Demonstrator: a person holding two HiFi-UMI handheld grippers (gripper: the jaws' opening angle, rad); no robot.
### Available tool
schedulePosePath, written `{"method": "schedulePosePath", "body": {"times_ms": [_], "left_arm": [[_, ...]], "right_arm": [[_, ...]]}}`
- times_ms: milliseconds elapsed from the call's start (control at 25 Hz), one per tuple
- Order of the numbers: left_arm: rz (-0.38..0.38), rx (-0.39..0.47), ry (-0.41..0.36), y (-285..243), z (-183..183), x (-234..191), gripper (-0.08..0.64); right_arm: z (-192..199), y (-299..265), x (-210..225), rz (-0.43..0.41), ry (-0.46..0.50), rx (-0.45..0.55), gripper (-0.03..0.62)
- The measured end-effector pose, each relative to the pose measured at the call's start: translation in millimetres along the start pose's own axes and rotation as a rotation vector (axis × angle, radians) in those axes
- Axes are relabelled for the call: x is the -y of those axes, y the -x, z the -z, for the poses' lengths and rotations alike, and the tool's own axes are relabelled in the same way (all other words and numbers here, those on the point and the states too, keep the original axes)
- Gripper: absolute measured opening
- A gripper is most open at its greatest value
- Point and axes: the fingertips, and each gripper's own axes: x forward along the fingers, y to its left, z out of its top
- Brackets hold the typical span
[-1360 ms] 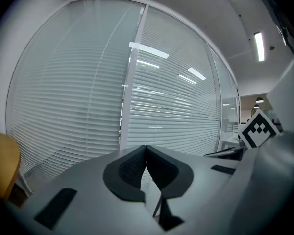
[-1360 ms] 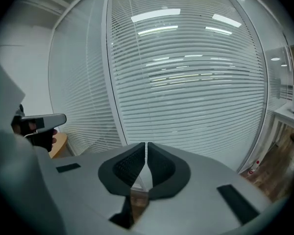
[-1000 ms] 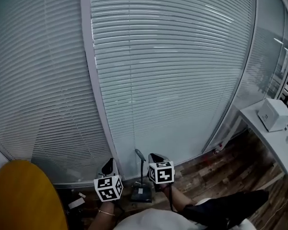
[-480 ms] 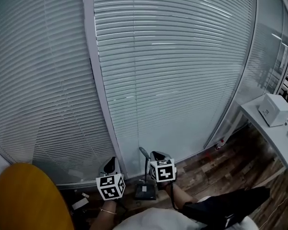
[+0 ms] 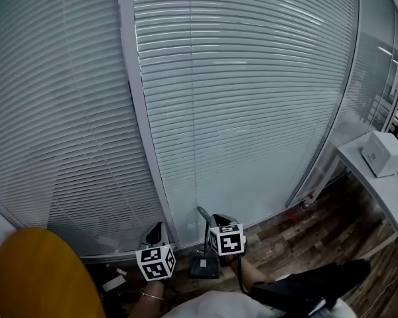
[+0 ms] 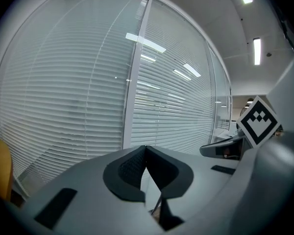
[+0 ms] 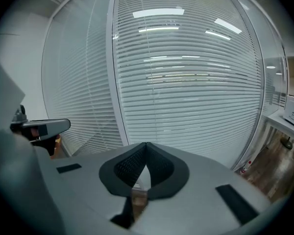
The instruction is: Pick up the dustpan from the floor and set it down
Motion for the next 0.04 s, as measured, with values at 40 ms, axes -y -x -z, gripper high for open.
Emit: {"method": "schedulePosePath", "body": {"times_ms": [40], "left_arm": [[0.0, 0.0, 0.0, -0.1, -0.4, -0.2, 0.018]], "right_arm": [[0.3, -0.2, -0.4, 0.0, -0.001, -0.001, 0.032]]}}
